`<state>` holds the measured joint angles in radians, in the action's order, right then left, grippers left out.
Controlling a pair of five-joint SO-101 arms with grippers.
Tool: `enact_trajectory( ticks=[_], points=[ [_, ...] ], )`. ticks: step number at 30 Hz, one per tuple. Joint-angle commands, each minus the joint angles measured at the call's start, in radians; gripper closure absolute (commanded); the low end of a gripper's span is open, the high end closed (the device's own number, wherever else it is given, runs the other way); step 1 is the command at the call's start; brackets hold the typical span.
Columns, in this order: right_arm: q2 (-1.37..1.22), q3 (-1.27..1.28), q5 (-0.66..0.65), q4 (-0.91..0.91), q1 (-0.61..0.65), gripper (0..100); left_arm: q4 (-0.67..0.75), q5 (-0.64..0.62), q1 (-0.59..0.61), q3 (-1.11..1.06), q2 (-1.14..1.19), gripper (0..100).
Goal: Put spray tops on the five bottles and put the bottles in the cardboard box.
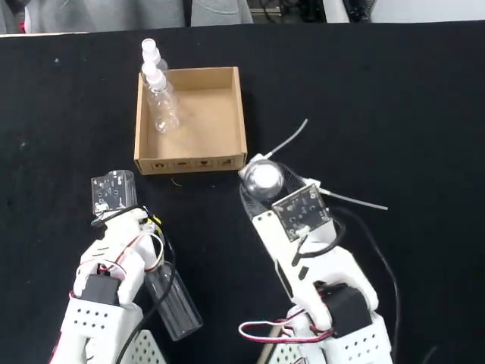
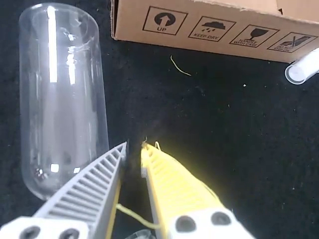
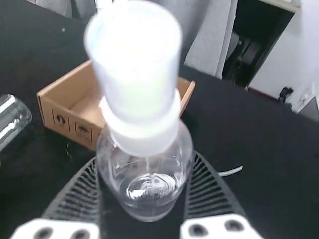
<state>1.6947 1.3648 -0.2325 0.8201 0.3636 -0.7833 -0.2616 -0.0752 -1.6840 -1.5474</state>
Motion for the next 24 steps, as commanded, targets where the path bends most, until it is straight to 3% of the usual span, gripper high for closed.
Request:
enact_trajectory(
  ticks=[1, 11, 24],
  points=[
    [-0.151, -0.131, -0.003, -0.005, -0.028, 98.4, -0.005, 0.0, 0.007, -0.025, -0.005, 96],
    [-0.526, -0.341, 0.003, -0.006, -0.028, 98.3, -0.005, 0.0, 0.007, -0.025, -0.005, 96],
    [-0.737, -0.509, 0.003, -0.006, -0.028, 98.5, -0.005, 0.0, 0.007, -0.025, -0.005, 96]
  ],
)
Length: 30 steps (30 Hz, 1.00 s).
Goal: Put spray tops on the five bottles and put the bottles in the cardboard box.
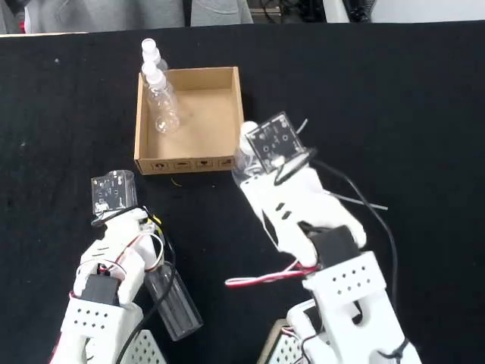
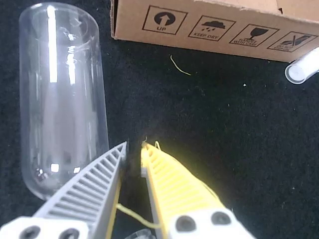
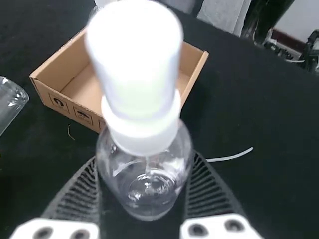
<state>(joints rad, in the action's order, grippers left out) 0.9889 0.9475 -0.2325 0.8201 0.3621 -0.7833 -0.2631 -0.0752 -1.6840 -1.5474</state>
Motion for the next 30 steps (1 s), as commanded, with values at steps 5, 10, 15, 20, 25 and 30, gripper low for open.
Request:
enact_trajectory(
  ticks=[5, 10, 15, 20, 25, 30],
  points=[
    [-0.087, -0.14, 0.003, -0.006, -0.023, 98.5, -0.005, 0.002, 0.007, -0.025, -0.005, 96],
    [-0.137, -0.196, 0.003, -0.008, -0.021, 98.5, -0.005, 0.002, 0.007, -0.025, -0.005, 96],
    [-0.205, -0.246, 0.005, -0.008, -0.02, 98.6, -0.005, 0.002, 0.007, -0.025, -0.005, 96],
    [-0.26, -0.275, 0.072, -0.064, -0.02, 98.6, -0.005, 0.002, 0.007, -0.025, -0.005, 96],
    [-0.323, -0.275, 0.098, -0.147, -0.009, 98.6, -0.005, 0.002, 0.007, -0.025, -0.005, 96],
    [-0.4, -0.277, 0.11, -0.255, -0.009, 98.6, -0.005, 0.002, 0.007, -0.025, -0.005, 96]
  ],
)
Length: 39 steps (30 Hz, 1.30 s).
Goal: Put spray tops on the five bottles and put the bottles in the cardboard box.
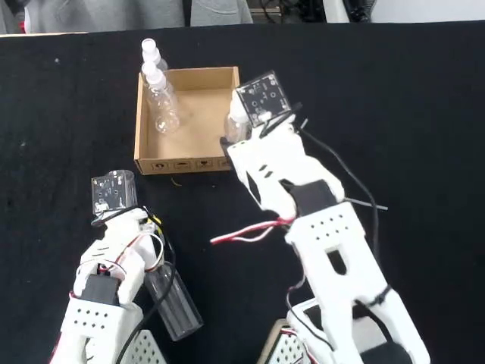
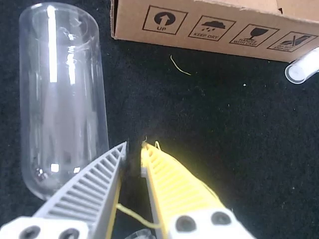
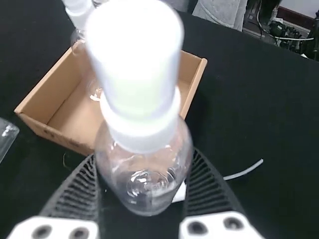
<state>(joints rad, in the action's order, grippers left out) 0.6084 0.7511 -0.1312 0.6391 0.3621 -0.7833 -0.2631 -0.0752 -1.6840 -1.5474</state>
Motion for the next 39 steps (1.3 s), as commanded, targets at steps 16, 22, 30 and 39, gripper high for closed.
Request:
enact_trajectory(
  ticks=[16, 22, 30, 39],
  points=[
    [-0.278, -0.231, 0.009, -0.192, 0.064, 98.7, -0.005, 0.002, 0.007, -0.025, -0.005, 96],
    [-0.352, -0.297, 0.04, -0.192, 0.109, 98.7, -0.005, 0.002, 0.007, -0.025, -0.005, 96],
    [-0.446, -0.394, 0.114, -0.193, 0.149, 98.7, -0.005, 0.002, 0.007, -0.025, -0.005, 96],
    [-0.552, -0.406, 0.114, -0.301, 0.227, 98.7, -0.005, 0.002, 0.007, -0.025, -0.005, 96]
  ],
)
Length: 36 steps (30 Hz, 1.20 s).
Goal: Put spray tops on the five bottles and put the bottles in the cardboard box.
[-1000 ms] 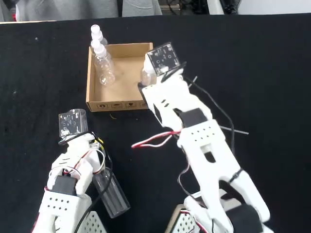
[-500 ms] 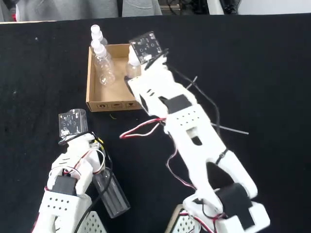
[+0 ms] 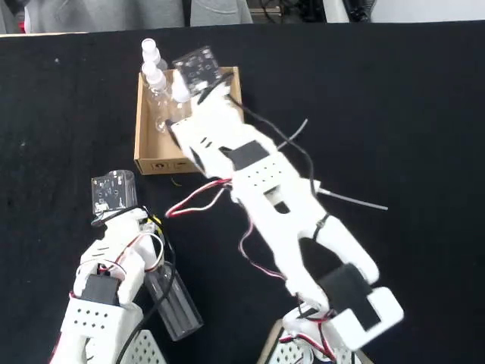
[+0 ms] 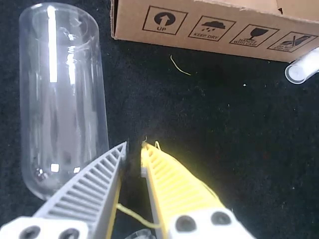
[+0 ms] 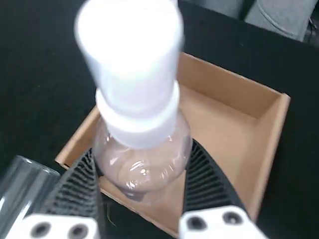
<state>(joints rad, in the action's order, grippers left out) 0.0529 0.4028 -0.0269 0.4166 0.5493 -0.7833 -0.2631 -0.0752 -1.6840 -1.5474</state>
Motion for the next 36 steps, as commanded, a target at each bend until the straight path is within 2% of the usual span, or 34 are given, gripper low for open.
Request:
enact_trajectory(
  ticks=[1, 14, 23, 36],
  points=[
    [-0.005, -0.051, 0.009, -0.097, 0.044, 98.7, -0.005, 0.002, 0.007, -0.025, -0.005, 96],
    [-0.139, -0.059, 0.003, -0.184, 0.109, 98.7, -0.005, 0.002, 0.007, -0.025, -0.005, 96],
    [-0.228, -0.058, 0.002, -0.269, 0.107, 98.7, -0.005, 0.002, 0.007, -0.025, -0.005, 96],
    [-0.286, -0.054, 0.0, -0.301, 0.107, 98.3, -0.005, 0.002, 0.007, -0.025, -0.005, 96]
  ],
)
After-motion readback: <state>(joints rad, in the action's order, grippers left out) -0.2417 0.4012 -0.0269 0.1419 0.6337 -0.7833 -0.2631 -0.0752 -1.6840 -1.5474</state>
